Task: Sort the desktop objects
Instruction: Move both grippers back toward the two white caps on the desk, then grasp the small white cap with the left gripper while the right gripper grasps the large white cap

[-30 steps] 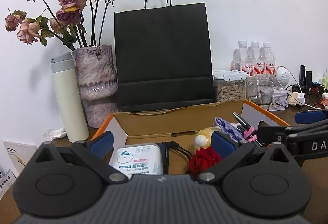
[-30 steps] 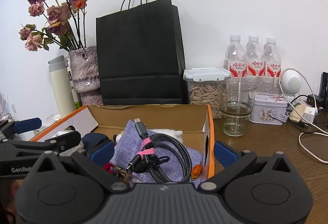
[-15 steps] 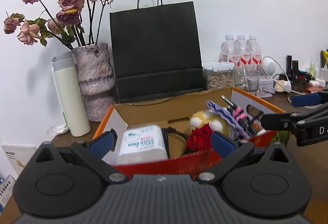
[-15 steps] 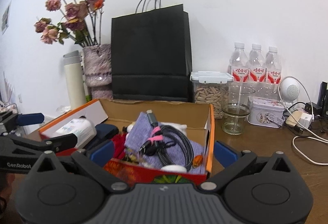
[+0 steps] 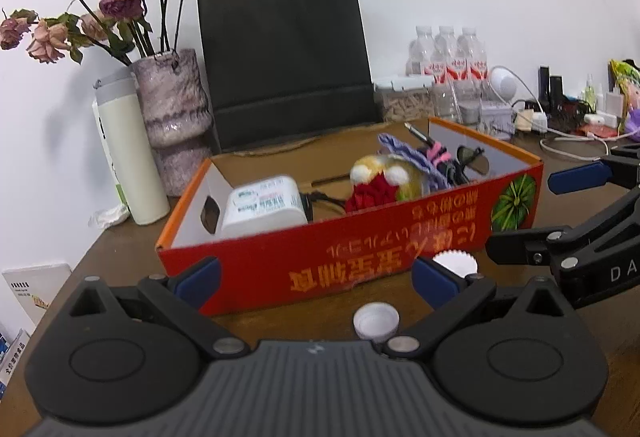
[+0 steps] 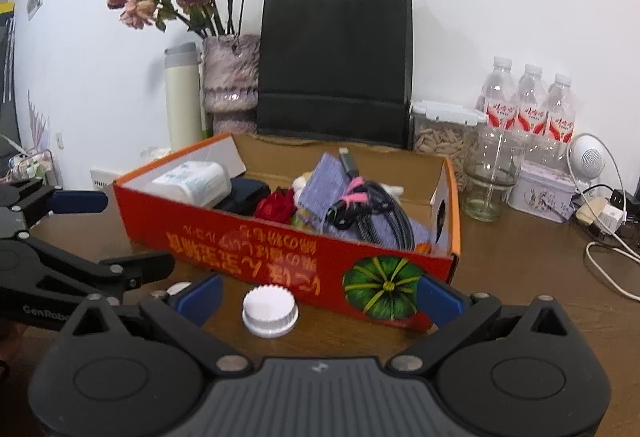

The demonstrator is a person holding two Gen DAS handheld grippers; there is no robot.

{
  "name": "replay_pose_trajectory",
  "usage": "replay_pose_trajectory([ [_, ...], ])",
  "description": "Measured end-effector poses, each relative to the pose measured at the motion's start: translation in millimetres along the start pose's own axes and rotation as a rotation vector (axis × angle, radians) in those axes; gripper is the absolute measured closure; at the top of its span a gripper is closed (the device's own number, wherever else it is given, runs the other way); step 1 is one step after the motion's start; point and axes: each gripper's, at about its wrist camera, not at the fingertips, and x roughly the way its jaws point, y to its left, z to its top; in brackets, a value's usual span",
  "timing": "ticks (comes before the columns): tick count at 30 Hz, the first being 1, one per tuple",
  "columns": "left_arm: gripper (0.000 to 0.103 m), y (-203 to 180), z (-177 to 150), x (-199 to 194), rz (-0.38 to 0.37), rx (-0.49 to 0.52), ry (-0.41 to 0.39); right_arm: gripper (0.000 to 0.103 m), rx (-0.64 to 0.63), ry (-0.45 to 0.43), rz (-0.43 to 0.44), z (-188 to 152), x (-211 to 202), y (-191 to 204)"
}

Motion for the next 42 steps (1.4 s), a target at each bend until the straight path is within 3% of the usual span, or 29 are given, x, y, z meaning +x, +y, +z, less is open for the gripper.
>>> replay_pose_trajectory([
  [18, 0.0, -1.5, -14.1, 26.9, -0.029, -0.008, 0.176, 0.0, 0.002, 0.154, -0.007, -14.9, 22.2, 3.5],
  [32, 0.001, 12.0, -14.9, 46.3, -0.078, -0.147, 0.263, 0.0, 0.009, 0.207, -0.014, -19.5, 33.4, 3.6],
  [35, 0.011, 11.4, -14.2, 45.0, -0.073, -0.143, 0.253, 0.0, 0.026, 0.212, -0.009, -19.5, 34.9, 2.4],
  [40, 0.06, 8.2, -12.6, 38.4, -0.1, -0.12, 0.215, 0.0, 0.036, 0.213, -0.025, -18.9, 35.7, 4.3],
  [42, 0.073, 4.1, -11.8, 36.3, -0.117, -0.1, 0.209, 0.0, 0.042, 0.213, -0.035, -18.3, 36.8, 5.3],
])
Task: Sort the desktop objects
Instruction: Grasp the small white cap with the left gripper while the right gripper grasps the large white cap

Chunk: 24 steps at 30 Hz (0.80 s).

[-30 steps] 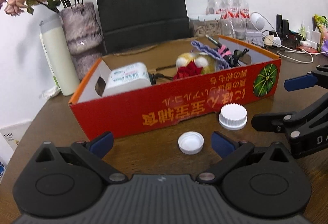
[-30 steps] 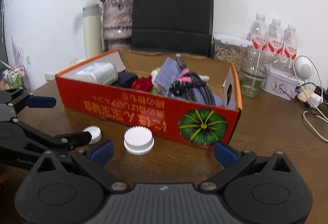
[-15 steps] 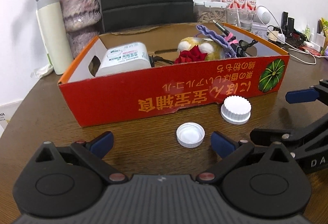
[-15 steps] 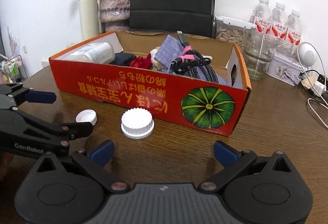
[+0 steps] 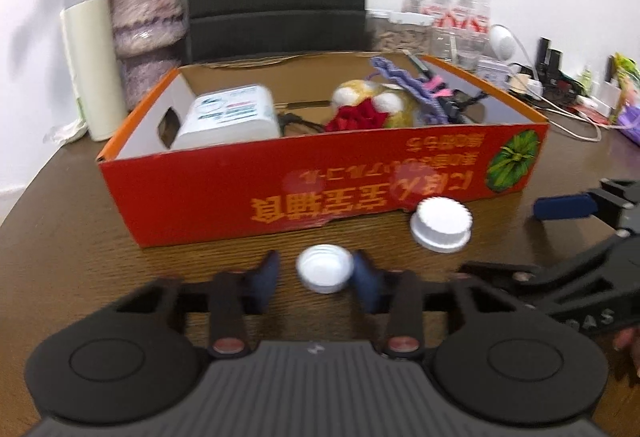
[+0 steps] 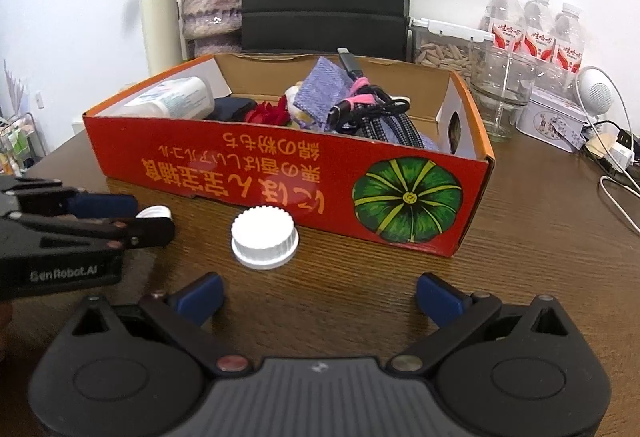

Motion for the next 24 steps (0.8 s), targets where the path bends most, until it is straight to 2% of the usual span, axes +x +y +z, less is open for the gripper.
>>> replay_pose_trajectory([
  [3, 0.073, -1.9, -0.6, -1.1, 0.004, 0.011, -0.003, 0.0, 0.009, 0.001, -0.013, 1.6, 1.7, 1.5],
  [19, 0.073, 21.7, 1.3, -0.3, 0.058, -0.082, 0.012, 0.001, 0.056, -0.002, -0.061, 15.5, 20.9, 24.6],
  [20, 0.073, 22.1, 1.2, -0.2, 0.059, -0.083, 0.012, 0.003, 0.059, -0.004, -0.065, 15.9, 21.0, 25.3],
  [22, 0.073, 22.1, 0.9, 0.0, 0.062, -0.081, 0.01, 0.019, 0.062, -0.019, -0.073, 16.7, 19.7, 26.6],
  [24, 0.073, 22.0, 0.7, 0.2, 0.062, -0.081, 0.01, 0.029, 0.063, -0.033, -0.076, 17.4, 18.6, 28.0],
])
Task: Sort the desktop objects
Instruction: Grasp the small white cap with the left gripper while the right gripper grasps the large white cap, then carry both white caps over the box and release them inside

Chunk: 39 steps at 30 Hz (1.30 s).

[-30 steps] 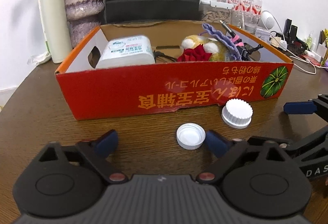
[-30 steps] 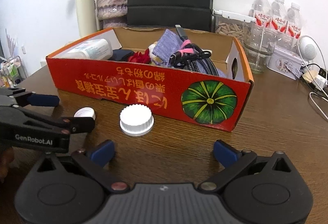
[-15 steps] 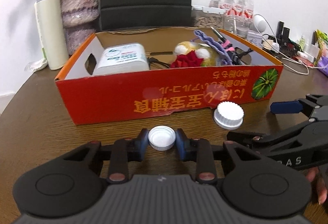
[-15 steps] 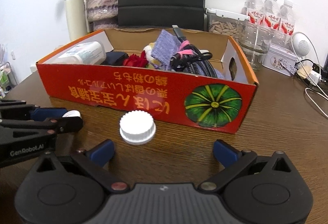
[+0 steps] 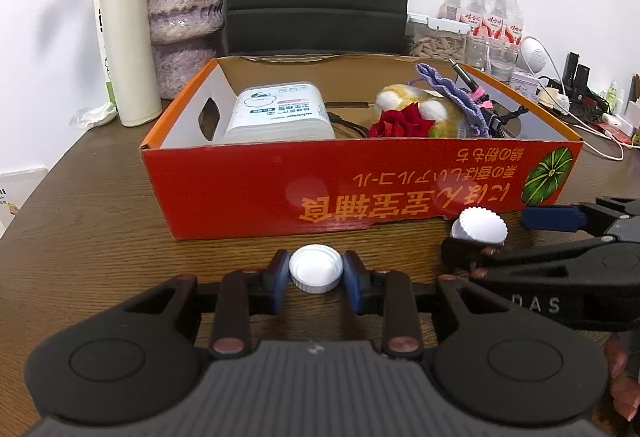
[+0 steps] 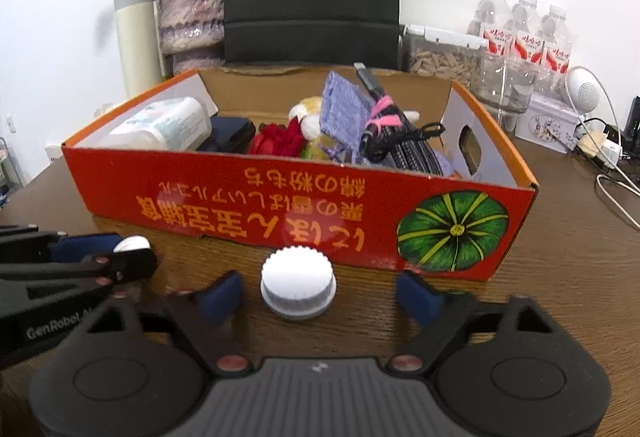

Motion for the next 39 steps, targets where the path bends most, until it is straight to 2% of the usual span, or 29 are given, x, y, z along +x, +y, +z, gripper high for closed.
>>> replay_pose_trajectory([
  [2, 0.073, -0.1, -0.1, 0.0, 0.0, 0.001, -0.001, 0.039, -0.009, -0.008, 0.019, -0.2, -1.3, 1.0],
  [4, 0.073, -0.4, -0.1, -0.1, 0.002, 0.004, -0.001, 0.065, -0.02, -0.018, 0.04, -1.0, -4.1, 1.5],
  [12, 0.073, 1.4, 0.0, -4.6, 0.012, -0.008, -0.015, 0.064, -0.008, -0.041, 0.103, -4.2, -12.0, 0.4],
  [21, 0.073, -7.3, 7.8, -47.3, 0.003, 0.026, -0.15, 0.064, -0.038, -0.149, 0.135, -5.3, -46.0, 6.9],
  [29, 0.073, -17.3, 33.7, -76.3, 0.008, 0.022, -0.295, 0.064, -0.049, -0.304, 0.125, 19.4, -78.5, -1.1],
  [35, 0.073, -21.5, 60.0, -77.3, 0.005, -0.011, -0.372, 0.064, -0.021, -0.358, 0.099, 42.3, -78.0, -12.0],
  [39, 0.073, -23.0, 74.2, -65.4, 0.001, -0.039, -0.379, 0.064, -0.007, -0.369, 0.082, 55.7, -67.7, -20.0],
])
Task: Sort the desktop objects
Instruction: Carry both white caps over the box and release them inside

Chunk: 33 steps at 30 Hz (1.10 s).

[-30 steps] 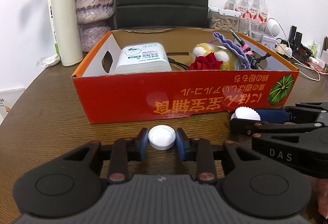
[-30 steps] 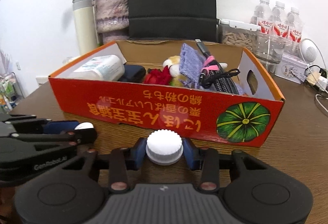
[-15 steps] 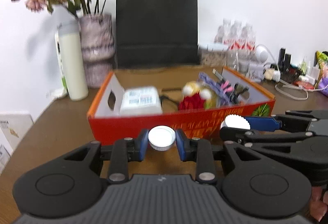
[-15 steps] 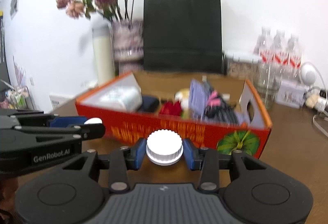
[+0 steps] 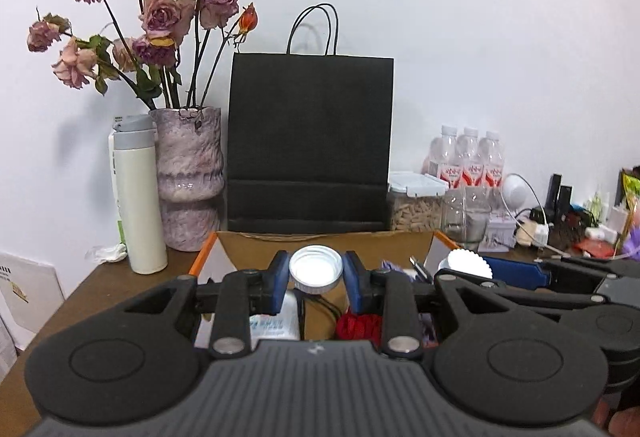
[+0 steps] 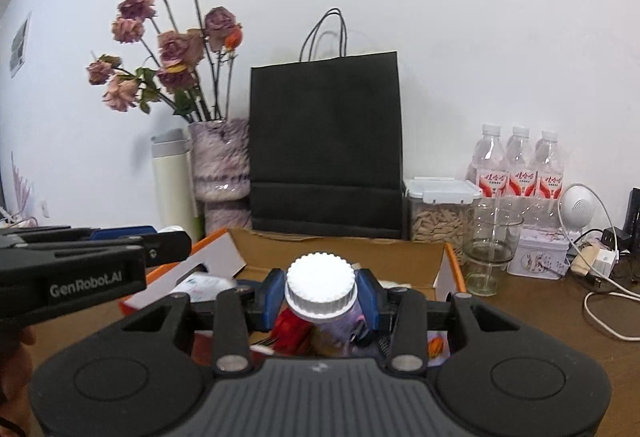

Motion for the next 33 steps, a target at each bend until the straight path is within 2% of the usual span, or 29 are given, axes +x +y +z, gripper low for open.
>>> replay_pose_trajectory([
  [7, 0.073, -7.1, 2.0, 31.7, 0.002, -0.007, 0.017, 0.064, 0.014, 0.008, -0.033, 5.4, 28.1, -19.0],
  [16, 0.073, -11.5, -12.1, 66.9, 0.018, 0.015, 0.04, 0.064, 0.021, 0.046, -0.047, -2.4, 55.0, -38.1],
  [24, 0.073, -7.7, -28.9, 76.7, 0.031, 0.042, 0.083, 0.064, 0.014, 0.073, -0.063, -13.9, 58.3, -40.4],
  [33, 0.073, -7.0, -28.8, 75.6, 0.022, 0.042, 0.065, 0.064, 0.013, 0.079, -0.063, -15.2, 59.1, -40.2],
])
